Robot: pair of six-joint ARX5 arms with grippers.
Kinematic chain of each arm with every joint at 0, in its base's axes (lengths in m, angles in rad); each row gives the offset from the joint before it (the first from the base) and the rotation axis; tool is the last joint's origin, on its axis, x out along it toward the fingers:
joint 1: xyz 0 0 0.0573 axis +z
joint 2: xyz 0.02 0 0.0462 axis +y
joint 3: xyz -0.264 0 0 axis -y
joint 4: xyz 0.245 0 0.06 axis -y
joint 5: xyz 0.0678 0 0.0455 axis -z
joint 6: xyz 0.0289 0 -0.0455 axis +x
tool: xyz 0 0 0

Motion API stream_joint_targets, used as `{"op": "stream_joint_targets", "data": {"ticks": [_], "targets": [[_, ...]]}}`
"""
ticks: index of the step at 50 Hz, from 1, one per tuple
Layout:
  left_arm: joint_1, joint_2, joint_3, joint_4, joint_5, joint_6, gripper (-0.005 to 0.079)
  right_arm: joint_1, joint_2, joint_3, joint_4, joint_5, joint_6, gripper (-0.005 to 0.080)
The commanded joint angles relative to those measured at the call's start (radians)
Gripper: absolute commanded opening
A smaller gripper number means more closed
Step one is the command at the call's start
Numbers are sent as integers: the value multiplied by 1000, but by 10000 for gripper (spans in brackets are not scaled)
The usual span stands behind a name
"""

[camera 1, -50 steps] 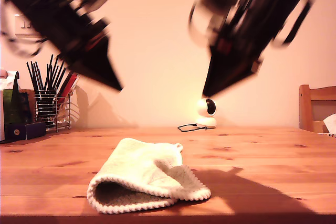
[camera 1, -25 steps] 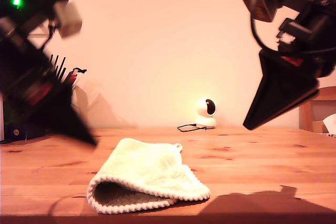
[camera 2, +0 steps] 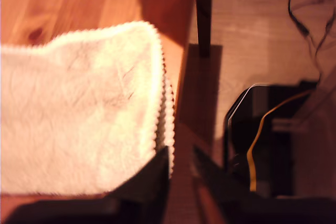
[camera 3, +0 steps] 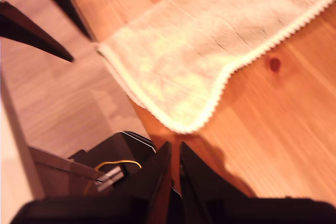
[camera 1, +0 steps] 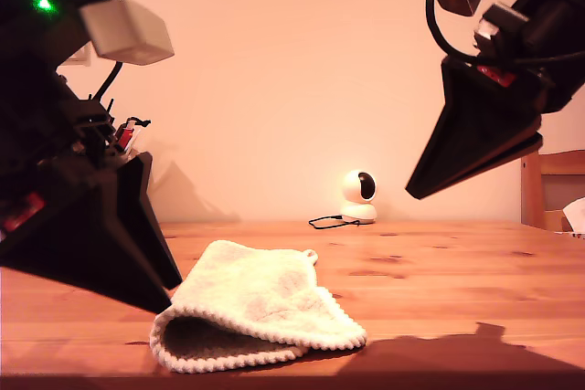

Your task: Fold the tea towel in front of you. After folding it, place it to the left side.

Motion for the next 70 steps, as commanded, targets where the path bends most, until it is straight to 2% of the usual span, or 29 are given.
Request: {"op": "stream_joint_targets", "data": {"ticks": [1,13,28,38,43,51,58,70], "targets": [[-2,6,-11,29,-20,14,437,5,1,9,16,-8,12,35],[-5,100,-11,50,-29,19,559,5,1,9,22,-10,27,35],[-27,188,-11,153,-71,47,553,4,1,10,23,-9,27,35],[-72,265,-11,154,-74,42,551,4,1,10,24,-3,28,35],[-101,287,-11,148,-105,28,544,4,1,10,24,-1,28,35],[-145,286,-11,139,-135,-17,398,2,1,10,24,1,35,35],[-174,286,-11,98,-137,-16,216,2,1,10,25,1,35,35],[-184,283,-10,95,-138,-14,119,3,1,10,37,1,54,35]]}}
